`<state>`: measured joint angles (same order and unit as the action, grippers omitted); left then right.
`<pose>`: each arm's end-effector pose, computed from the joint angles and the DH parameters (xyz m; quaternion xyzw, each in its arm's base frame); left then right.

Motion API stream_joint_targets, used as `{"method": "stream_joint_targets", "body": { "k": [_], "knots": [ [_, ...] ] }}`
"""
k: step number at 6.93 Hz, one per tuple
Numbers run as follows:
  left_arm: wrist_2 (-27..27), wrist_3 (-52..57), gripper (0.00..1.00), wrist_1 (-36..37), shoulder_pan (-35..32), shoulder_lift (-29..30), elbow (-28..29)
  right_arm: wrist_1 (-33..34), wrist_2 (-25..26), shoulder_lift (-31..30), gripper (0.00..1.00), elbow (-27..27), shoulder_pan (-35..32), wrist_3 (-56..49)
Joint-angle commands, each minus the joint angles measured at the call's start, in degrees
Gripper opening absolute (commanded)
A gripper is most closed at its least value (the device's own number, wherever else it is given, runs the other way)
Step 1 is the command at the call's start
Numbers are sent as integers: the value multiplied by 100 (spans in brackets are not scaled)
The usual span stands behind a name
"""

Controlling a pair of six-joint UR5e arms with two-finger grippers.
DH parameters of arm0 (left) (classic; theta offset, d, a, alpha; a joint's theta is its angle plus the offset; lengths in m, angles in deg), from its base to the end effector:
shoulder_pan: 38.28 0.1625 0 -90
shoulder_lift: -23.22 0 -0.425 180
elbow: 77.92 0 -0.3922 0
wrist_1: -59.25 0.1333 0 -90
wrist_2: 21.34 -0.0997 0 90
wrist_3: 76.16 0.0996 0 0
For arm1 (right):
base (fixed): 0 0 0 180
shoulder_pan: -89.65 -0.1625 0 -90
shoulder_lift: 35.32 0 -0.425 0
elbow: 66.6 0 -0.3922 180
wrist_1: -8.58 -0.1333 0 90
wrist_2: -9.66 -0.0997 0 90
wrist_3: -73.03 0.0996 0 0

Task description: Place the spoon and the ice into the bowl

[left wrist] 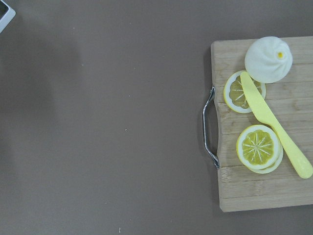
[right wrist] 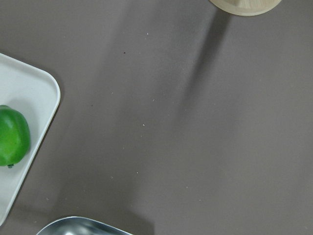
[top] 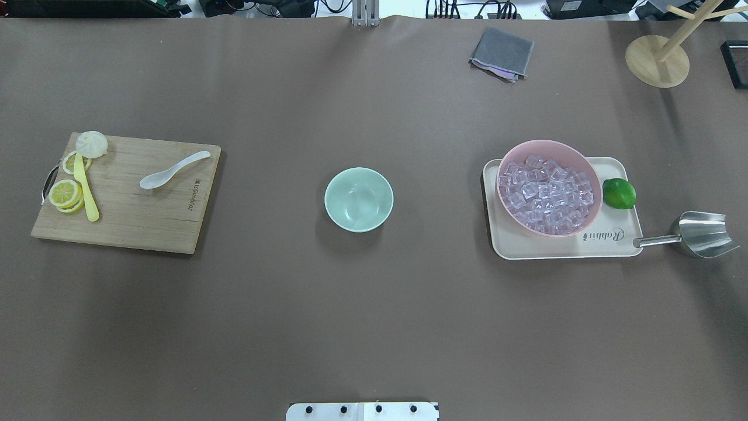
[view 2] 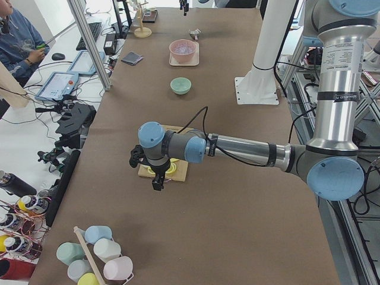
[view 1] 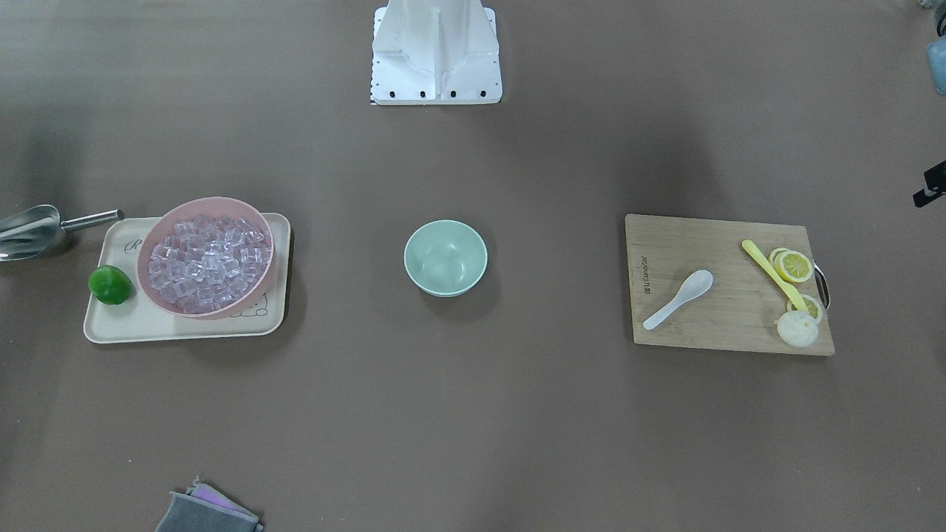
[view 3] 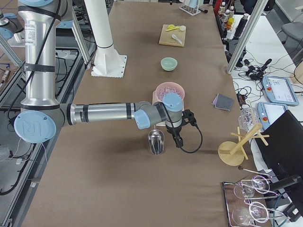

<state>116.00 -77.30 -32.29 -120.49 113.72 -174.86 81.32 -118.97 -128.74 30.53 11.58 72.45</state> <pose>0.0085 -0.5051 0.5878 0.0403 0.4046 0.0843 0.9097 -0.0311 -0.4912 0.5983 0.1387 -0.3406 -0.1609 0.9159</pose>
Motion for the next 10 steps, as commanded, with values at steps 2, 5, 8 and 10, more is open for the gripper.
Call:
{"method": "stream_joint_targets", "body": {
  "k": [2,5,8,10],
  "knots": [
    [-14,9,98,-57,11,30,-8,29,-56,8,100,-80,-146,5],
    [-180,26,98,-92,-24,-23,70,29,-223,25,100,-247,-437,-3],
    [-304,-18,98,-48,-372,-269,141,-59,-171,25,100,-476,-551,-65],
    [-313,-26,98,-21,-446,-278,176,-59,-180,69,100,-494,-543,-21]
  ]
}}
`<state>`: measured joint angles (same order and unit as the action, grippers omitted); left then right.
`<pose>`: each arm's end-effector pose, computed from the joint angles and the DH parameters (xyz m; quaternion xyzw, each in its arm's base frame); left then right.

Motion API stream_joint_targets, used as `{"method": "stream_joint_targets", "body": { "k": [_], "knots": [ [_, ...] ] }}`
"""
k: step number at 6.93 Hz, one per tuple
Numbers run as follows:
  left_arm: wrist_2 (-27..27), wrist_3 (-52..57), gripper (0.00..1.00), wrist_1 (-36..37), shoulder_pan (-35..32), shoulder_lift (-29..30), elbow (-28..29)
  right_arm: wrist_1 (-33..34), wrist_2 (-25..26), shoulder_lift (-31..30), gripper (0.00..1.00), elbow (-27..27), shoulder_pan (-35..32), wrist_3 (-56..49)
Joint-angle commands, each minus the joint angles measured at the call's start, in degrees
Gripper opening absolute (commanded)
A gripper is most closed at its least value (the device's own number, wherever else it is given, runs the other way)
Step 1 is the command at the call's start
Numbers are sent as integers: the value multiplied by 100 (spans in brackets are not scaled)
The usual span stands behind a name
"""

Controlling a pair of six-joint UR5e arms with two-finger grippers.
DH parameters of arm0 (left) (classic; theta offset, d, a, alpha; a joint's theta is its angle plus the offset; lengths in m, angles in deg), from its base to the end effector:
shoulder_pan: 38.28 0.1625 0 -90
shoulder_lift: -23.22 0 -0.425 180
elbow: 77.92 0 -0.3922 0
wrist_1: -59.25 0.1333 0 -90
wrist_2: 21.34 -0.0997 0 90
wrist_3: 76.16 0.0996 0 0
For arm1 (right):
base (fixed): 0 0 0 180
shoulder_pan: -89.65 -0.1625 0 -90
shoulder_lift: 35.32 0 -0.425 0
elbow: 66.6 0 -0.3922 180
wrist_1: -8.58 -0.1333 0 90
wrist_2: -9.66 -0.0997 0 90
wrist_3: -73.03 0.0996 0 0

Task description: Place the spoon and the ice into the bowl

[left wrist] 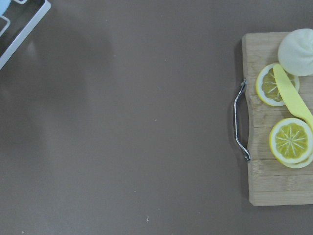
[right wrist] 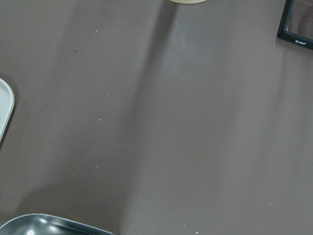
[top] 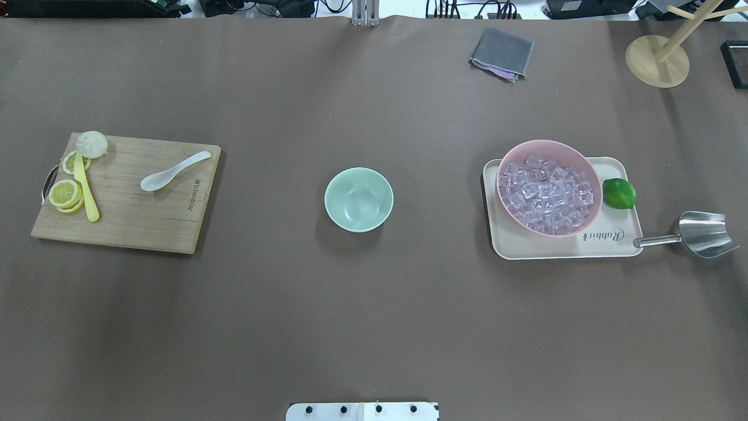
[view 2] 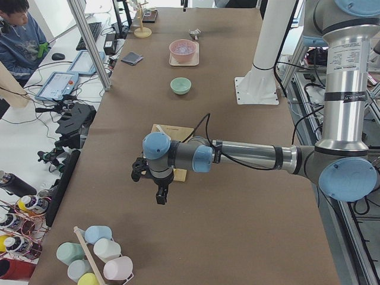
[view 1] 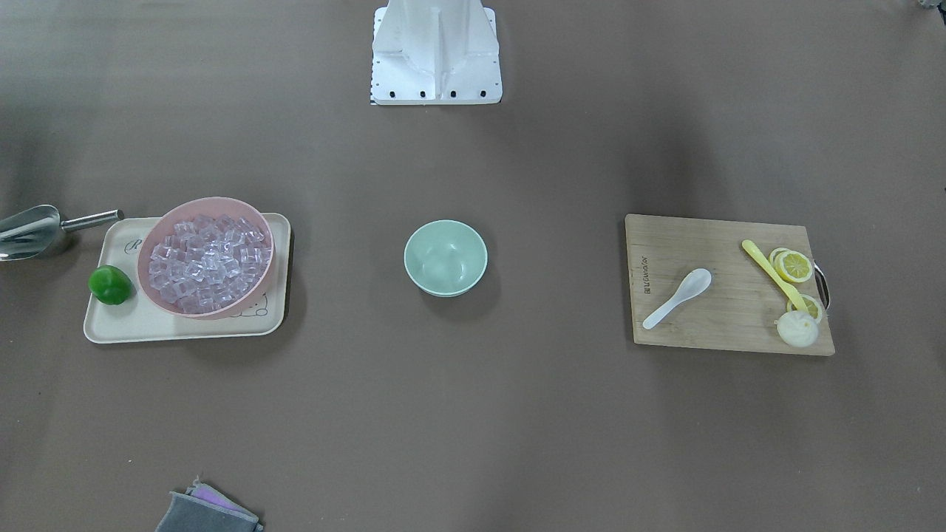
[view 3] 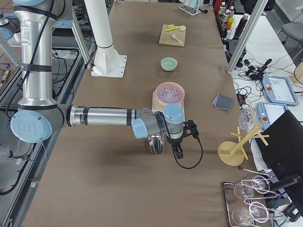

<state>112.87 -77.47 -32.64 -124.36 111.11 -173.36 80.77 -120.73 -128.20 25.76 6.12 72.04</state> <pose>-0.0308 -0.4849 0.6265 0.0250 0.3774 0.0382 0.9249 0.0133 -0.4932 0.6333 0.1246 -0.3476 -0.1121 0.9225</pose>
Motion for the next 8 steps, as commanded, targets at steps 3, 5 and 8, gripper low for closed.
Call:
{"method": "stream_joint_targets", "body": {
  "k": [3,5,8],
  "knots": [
    [35,-1,98,-83,-41,131,340,-3,-13,112,100,-78,3,46],
    [70,0,98,-162,-40,193,141,-3,-14,112,100,-17,-5,46],
    [70,-305,98,-680,-23,324,131,6,-66,261,100,-104,12,177]
  ]
}}
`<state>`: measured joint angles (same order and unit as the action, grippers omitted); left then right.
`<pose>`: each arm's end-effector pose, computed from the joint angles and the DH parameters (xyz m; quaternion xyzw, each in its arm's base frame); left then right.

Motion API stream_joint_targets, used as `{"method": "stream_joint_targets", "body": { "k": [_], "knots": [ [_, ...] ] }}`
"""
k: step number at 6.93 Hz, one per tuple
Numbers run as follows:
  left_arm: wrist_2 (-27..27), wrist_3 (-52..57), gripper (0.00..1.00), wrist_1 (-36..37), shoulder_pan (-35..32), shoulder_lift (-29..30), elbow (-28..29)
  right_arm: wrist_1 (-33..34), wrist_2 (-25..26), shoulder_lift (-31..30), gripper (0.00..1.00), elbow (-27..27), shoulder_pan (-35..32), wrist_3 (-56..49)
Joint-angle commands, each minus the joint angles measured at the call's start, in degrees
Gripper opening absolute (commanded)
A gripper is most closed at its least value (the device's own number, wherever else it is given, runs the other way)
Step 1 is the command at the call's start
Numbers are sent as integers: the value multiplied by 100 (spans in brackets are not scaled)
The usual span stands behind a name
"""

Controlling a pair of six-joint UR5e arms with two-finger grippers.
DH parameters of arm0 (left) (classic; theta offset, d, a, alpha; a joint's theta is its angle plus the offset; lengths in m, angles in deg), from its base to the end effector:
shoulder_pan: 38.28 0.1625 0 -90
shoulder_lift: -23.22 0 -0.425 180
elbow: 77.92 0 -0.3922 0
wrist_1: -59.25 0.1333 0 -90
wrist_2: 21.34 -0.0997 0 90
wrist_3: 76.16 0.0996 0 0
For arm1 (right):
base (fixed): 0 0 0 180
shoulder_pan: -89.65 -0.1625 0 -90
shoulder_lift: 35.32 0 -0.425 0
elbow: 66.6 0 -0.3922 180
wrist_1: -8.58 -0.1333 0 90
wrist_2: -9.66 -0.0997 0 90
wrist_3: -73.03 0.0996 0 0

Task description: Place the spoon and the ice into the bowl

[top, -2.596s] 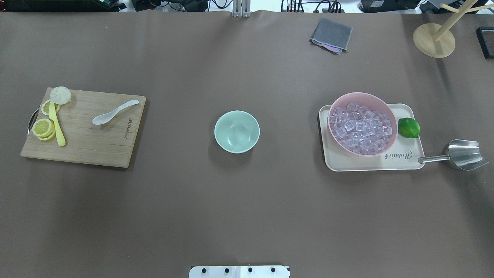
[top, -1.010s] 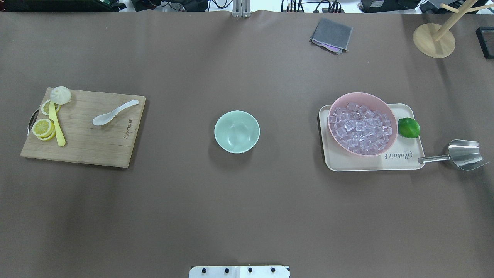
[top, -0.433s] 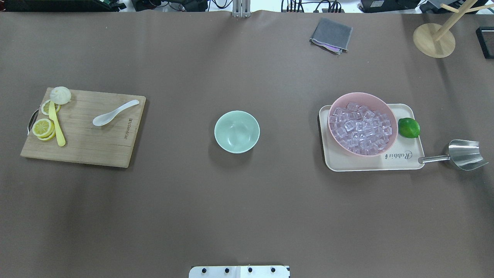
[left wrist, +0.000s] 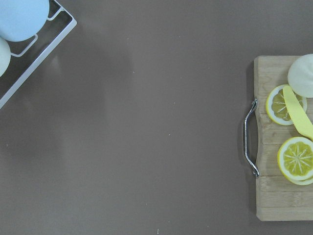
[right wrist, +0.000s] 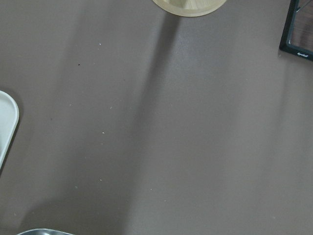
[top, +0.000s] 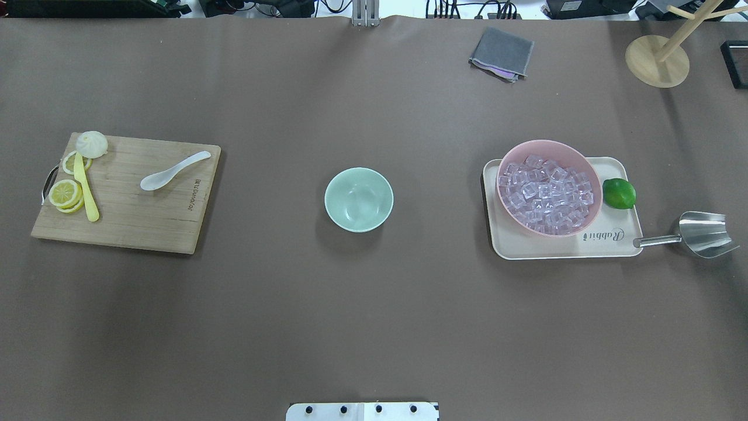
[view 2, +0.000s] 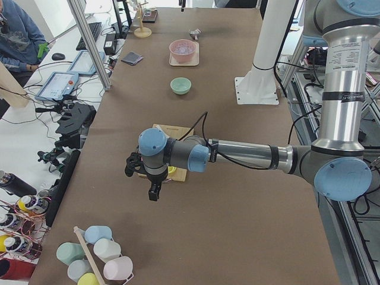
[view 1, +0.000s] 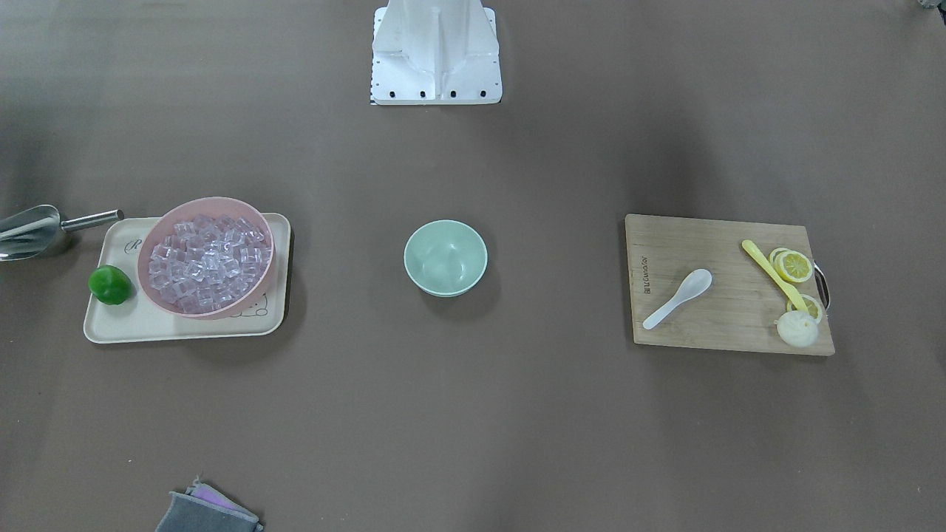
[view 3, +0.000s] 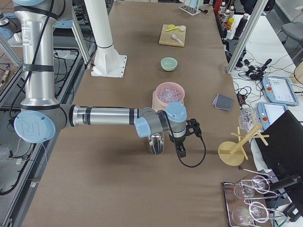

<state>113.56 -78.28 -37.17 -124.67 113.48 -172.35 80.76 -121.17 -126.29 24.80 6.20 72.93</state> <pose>-0.0311 -0.5072 0.6054 0.0704 0.3841 0.0489 0.9193 0.0103 -0.5078 0.6248 0.1290 -0.3522 -0.1089 0.9206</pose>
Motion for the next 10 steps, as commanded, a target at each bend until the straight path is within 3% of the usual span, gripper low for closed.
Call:
{"method": "stream_joint_targets", "body": {
  "k": [1,4,6,8,9,10],
  "knots": [
    [1,-366,98,-359,25,114,39,-2,-74,122,100,62,22,402],
    [-17,-1185,97,-1805,382,237,21,-2,-58,814,100,254,625,2191],
    [-52,-1255,98,-2397,1057,481,144,16,475,1176,97,885,1582,3625],
    [-507,-1247,97,-2364,1885,975,171,33,470,1458,95,1081,1954,3728],
    [-526,-1151,91,-2364,2106,1185,258,33,574,1546,94,1204,2312,3737],
    [-875,-1098,87,-2364,2752,1465,354,33,654,1625,94,1222,2533,3737]
  ]
}}
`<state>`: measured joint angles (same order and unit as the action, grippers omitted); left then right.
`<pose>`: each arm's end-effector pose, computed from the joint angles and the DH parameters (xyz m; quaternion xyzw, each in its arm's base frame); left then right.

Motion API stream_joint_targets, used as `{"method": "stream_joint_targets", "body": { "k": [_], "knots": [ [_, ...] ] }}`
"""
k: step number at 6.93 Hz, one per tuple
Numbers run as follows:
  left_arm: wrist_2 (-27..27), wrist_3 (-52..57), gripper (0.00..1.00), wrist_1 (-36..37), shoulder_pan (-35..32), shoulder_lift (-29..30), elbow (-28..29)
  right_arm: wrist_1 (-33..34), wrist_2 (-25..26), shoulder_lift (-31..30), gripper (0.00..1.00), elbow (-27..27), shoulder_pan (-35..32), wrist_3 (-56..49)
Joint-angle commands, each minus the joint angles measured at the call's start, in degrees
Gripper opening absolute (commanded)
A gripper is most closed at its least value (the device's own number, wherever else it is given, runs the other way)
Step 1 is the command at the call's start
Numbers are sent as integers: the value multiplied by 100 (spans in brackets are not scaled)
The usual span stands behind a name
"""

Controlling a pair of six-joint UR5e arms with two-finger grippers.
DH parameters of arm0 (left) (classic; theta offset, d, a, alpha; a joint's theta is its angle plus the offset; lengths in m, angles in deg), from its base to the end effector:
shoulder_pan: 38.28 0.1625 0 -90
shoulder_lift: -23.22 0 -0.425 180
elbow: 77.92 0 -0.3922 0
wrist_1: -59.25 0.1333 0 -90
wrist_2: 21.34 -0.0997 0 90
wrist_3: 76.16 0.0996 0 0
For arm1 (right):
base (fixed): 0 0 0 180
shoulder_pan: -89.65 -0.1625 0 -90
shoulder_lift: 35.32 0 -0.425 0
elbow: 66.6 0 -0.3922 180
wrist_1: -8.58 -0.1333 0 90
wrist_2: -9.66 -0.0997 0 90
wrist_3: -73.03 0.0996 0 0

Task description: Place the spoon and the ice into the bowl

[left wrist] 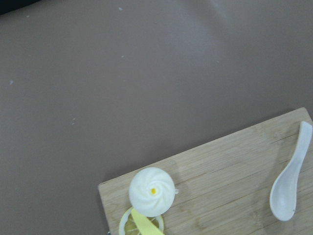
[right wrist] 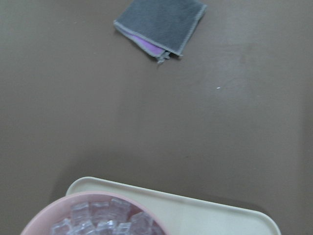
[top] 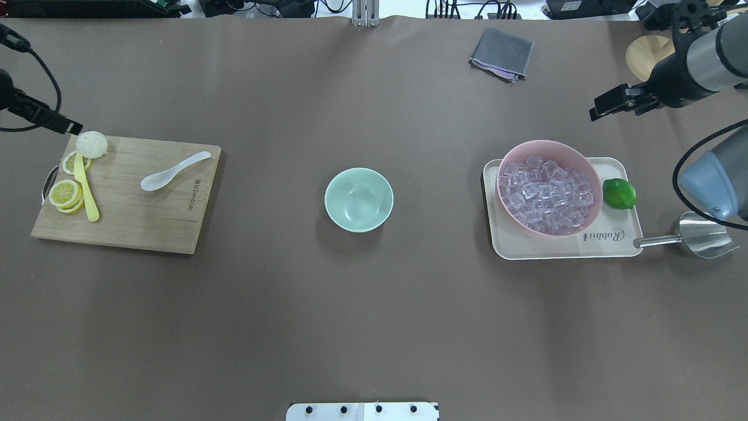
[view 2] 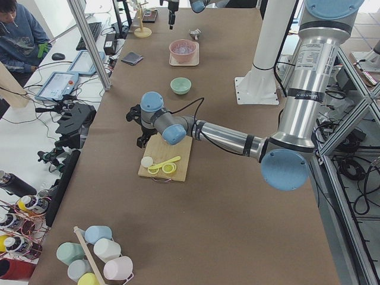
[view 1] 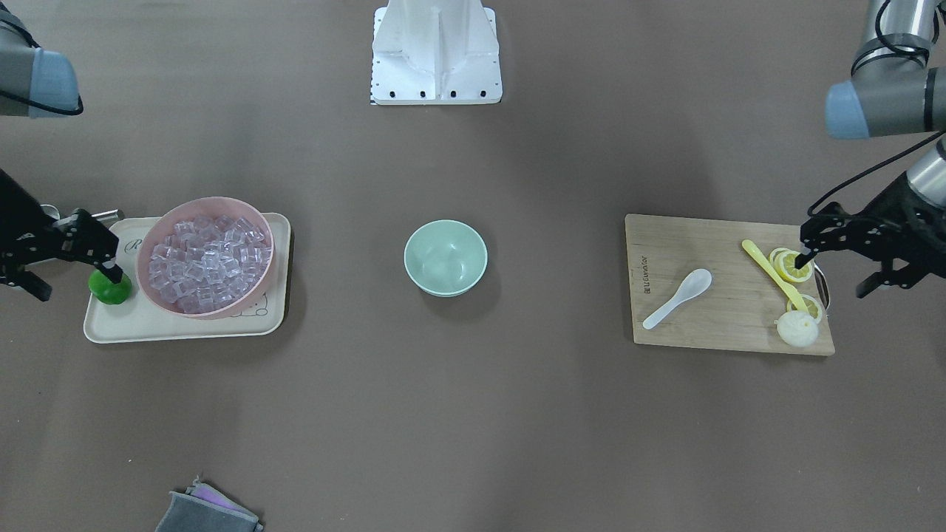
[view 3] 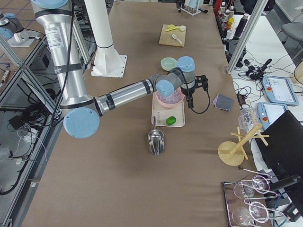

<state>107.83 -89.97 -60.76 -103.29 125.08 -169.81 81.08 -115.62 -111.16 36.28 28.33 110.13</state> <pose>0.1870 -0.5679 0.4720 0.2278 0.4100 0.2095 0.8580 -0.2125 -0.5464 0.3843 0.1510 -0.4316 -0.0498 0.8879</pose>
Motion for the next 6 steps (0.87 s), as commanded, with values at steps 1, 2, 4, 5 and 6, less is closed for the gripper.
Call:
{"method": "stream_joint_targets", "body": {
  "k": [1,2,4,5,6],
  "knots": [
    [-897,315,81,-40,1091,430,267,-17,196,148,94,91,444,17],
    [-938,691,81,-66,1122,579,538,-26,205,157,94,100,541,8],
    [-912,835,78,-58,1157,904,811,-17,214,149,95,319,674,69],
    [-903,783,78,-75,1331,950,831,-8,214,140,95,355,683,105],
    [-903,774,78,-75,1368,950,848,1,214,140,95,355,683,105]
  ]
}}
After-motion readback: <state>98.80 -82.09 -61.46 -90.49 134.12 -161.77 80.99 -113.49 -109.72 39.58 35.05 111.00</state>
